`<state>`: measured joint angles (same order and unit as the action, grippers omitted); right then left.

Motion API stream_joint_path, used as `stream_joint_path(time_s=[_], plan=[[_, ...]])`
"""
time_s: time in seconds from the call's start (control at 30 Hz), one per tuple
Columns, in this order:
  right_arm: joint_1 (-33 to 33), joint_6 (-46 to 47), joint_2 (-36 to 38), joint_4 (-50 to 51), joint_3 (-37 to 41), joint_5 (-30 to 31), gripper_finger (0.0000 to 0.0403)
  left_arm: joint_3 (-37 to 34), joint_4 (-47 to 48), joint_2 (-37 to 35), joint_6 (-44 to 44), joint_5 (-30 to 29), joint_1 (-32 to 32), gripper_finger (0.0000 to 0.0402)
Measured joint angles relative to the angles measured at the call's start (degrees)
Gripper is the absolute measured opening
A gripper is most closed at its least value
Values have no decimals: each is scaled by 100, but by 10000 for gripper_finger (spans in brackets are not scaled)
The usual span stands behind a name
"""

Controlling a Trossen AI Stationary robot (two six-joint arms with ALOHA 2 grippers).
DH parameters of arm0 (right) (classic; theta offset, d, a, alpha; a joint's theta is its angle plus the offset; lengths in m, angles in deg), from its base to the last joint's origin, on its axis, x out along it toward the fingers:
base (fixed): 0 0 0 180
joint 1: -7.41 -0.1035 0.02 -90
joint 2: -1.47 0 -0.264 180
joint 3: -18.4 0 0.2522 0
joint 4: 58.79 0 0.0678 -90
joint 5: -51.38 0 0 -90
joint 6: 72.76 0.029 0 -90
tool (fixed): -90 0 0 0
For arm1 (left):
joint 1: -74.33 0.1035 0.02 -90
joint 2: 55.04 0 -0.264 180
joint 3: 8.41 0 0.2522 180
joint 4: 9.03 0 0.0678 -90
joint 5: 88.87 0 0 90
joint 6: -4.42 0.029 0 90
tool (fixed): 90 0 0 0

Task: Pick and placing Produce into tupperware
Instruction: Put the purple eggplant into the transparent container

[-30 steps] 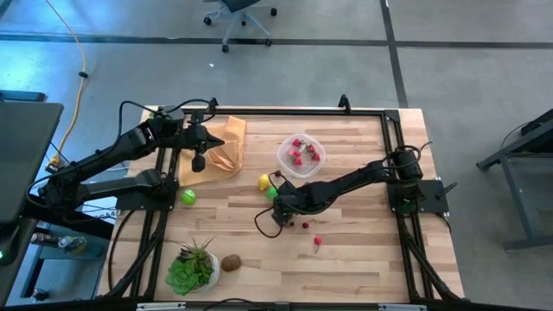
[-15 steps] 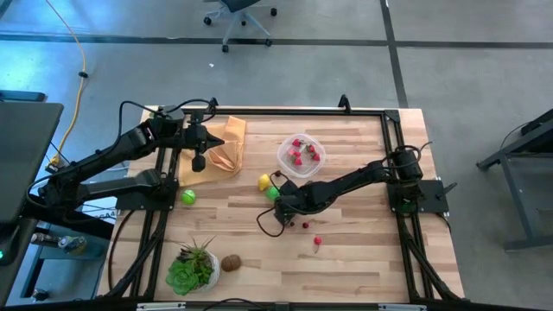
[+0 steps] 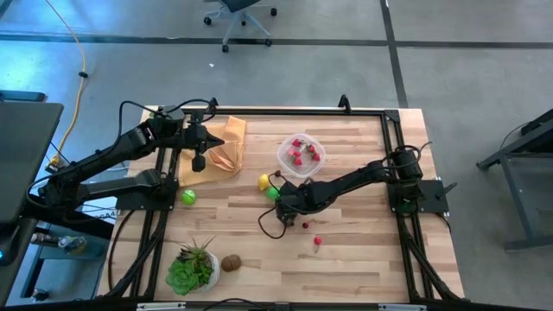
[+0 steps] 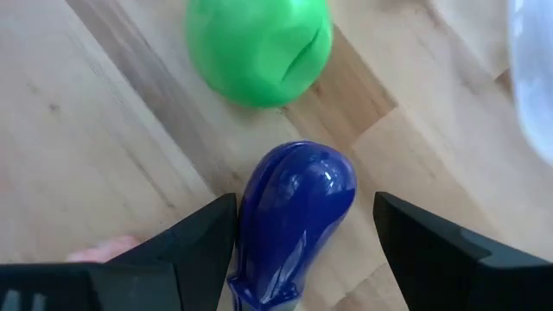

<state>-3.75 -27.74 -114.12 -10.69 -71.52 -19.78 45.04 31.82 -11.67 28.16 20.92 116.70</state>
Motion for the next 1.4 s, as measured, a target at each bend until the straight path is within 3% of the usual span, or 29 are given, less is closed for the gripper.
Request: stream_joint_path(time_s=[0.57,1.23,1.4], plan=[[-13,-876,0,304,0,464,264,-1,0,-2,-2,0,0,3],[-9,-1360,2,357,0,455,263,2,0,-2,0,2,0,3],[-9,-1348,2,321,0,341,239,-1,0,0,1,2,-2,3]])
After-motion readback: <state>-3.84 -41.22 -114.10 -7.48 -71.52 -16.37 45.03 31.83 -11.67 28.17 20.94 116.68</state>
